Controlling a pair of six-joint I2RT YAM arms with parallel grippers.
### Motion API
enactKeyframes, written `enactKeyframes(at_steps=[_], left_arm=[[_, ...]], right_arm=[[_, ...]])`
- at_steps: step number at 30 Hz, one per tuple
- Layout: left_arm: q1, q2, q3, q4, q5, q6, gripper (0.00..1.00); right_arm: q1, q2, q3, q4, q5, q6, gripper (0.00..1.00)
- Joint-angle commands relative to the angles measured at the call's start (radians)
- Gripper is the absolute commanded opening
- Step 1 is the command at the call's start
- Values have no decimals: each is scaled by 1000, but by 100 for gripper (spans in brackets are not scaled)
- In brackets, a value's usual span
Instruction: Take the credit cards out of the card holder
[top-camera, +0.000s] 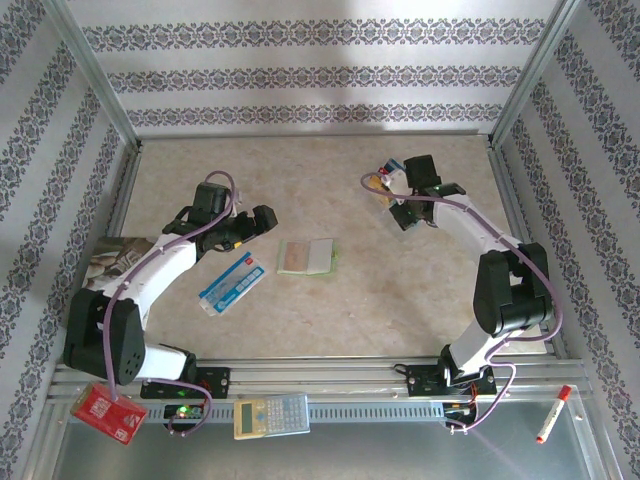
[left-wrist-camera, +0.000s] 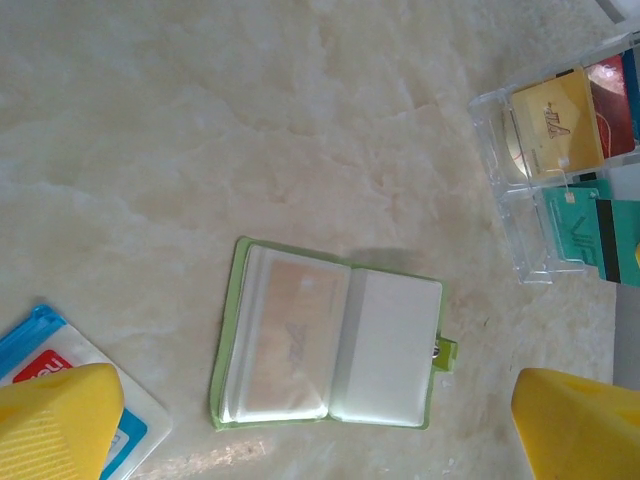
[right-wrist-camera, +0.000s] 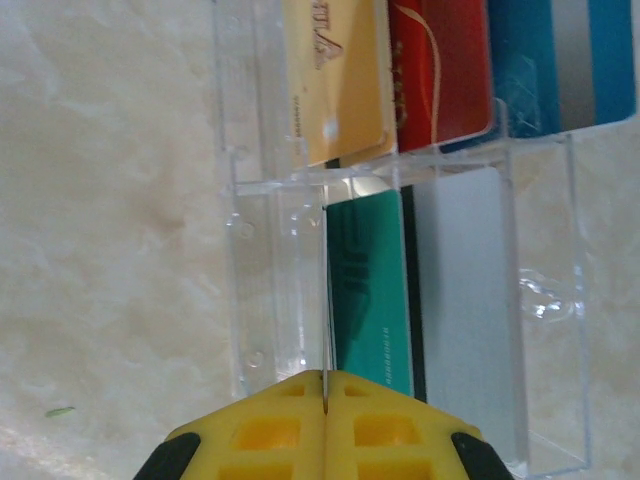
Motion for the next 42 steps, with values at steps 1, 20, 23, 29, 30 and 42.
enactKeyframes(at_steps=[1, 20, 23, 29, 30, 42], left_arm=[[10, 11, -6, 43, 28, -23, 100], [10, 12, -9, 49, 48, -37, 100], [10, 16, -7, 49, 49, -36, 100], [11, 23, 1, 46, 57, -34, 100], [12, 22, 2, 46, 59, -34, 100], [11, 26, 6, 45, 73, -24, 100]], right_arm=[[-2, 19, 32, 28, 38, -25, 0], [-47, 67, 49, 75, -65, -34, 0], [-52, 74, 50, 73, -68, -39, 0], [-56, 76, 50, 79, -51, -35, 6], [-58, 72, 49, 81, -50, -32, 8], [-66, 57, 45, 115, 7, -5, 18]])
